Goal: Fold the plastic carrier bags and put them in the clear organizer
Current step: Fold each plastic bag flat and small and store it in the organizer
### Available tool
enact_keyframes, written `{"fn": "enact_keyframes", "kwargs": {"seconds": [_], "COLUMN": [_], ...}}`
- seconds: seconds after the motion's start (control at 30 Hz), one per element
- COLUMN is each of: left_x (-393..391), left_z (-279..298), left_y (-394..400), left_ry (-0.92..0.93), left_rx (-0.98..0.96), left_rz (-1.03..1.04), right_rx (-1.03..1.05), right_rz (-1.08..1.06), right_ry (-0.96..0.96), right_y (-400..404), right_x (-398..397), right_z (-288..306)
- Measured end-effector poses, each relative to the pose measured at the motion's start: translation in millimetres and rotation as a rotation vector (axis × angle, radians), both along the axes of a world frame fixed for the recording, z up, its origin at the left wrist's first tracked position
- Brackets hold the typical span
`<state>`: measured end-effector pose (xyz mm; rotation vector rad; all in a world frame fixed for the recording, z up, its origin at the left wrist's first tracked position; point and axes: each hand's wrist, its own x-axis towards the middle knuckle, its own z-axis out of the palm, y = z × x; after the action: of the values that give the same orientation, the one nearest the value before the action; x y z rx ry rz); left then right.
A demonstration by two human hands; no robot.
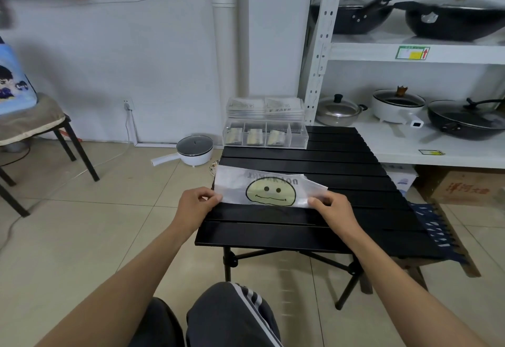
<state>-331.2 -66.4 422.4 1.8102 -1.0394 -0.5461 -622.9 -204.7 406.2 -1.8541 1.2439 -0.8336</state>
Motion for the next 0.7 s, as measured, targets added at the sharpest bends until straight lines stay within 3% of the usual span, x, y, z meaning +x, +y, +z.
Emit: {"fn": "enact_keyframes", "kwargs": {"seconds": [0.23, 0.37, 0.7], "left_x": [1, -2, -14], "left_z": [-5, -6, -5], "left_y": [-10, -14, -15], "left_ry": [0.255, 0.286, -0.034], "left_rx": [-0.001, -0.009, 0.123], "left_rz": [0.000, 0.053, 0.180], "right_rx": [0.013, 0.004, -0.226], "right_rz": [-0.116, -0.234, -0.385], "right_ry": [0.015, 0.075, 0.283], "right_y": [-10, -11, 3], "right_x": [5, 16, 31], "right_z": [-5, -6, -13]}}
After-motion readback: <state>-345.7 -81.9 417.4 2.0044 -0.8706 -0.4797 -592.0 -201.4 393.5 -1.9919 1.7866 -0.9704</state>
